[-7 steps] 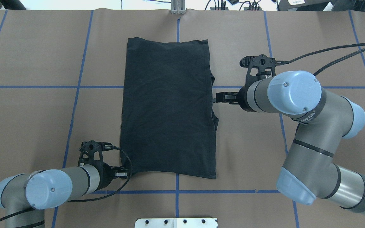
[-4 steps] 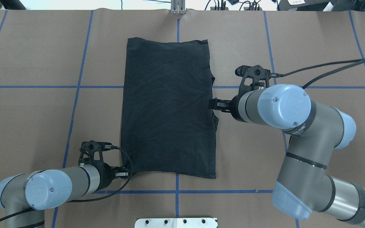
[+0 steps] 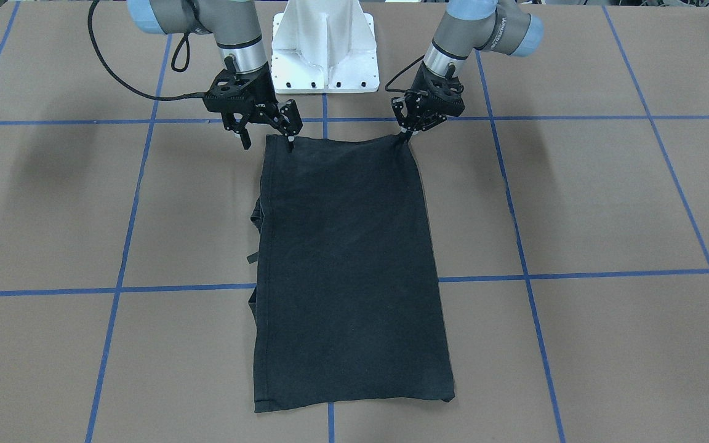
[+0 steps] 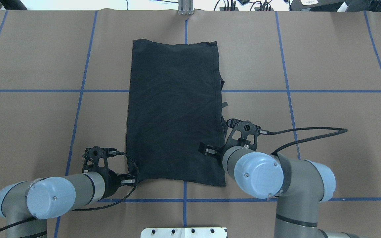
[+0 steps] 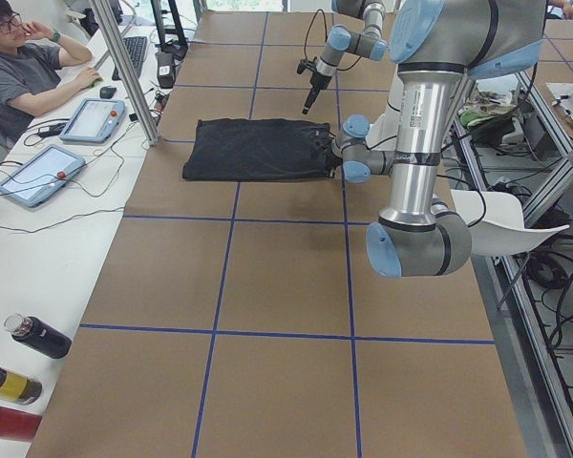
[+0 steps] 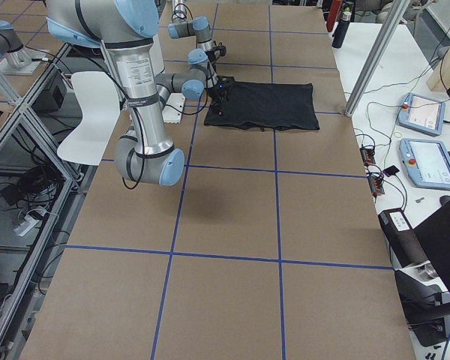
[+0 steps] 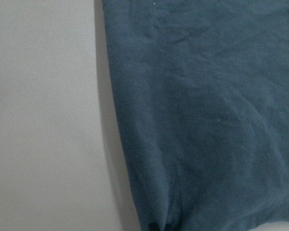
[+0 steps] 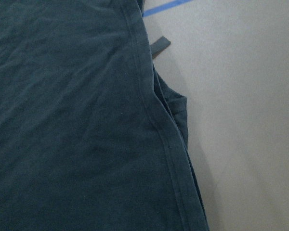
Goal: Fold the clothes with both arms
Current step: 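Lower the right gripper to the shirt corner nearest the robot, then grasp the near shirt corners with the left and right grippers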
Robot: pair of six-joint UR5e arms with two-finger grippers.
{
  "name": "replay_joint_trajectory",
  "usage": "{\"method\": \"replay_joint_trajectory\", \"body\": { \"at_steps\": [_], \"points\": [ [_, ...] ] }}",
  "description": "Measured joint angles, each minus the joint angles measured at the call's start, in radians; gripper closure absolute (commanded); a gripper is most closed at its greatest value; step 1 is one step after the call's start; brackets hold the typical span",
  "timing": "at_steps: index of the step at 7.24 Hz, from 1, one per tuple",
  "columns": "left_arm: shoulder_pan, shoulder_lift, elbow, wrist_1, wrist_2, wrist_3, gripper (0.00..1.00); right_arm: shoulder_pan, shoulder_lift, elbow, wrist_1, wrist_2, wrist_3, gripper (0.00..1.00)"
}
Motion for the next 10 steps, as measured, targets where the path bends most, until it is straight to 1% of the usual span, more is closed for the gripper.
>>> {"method": "replay_joint_trajectory", "body": {
  "at_steps": [2,4,5,6,7,9,10],
  "points": [
    [0.001,0.001,0.000,0.000,0.000,-0.009,1.00,-0.042,0.048,-0.088,0.001,-0.041,0.050,0.04],
    [0.002,0.001,0.000,0.000,0.000,-0.011,1.00,-0.048,0.075,-0.136,0.001,-0.051,0.071,0.05],
    [0.002,0.001,0.000,0.000,0.000,-0.011,1.00,-0.048,0.078,-0.146,0.001,-0.056,0.077,0.09],
    [0.002,0.001,0.000,0.000,0.000,-0.011,1.00,-0.049,0.081,-0.151,0.001,-0.061,0.080,0.18],
    [0.003,0.000,-0.001,0.000,0.000,-0.011,1.00,-0.048,0.082,-0.155,0.001,-0.065,0.081,0.24],
    [0.003,0.000,-0.001,0.000,0.000,-0.011,1.00,-0.046,0.089,-0.164,0.001,-0.070,0.098,0.25],
    [0.003,-0.002,-0.002,0.000,0.000,-0.011,1.00,-0.046,0.095,-0.175,0.001,-0.072,0.112,0.22]
  ]
}}
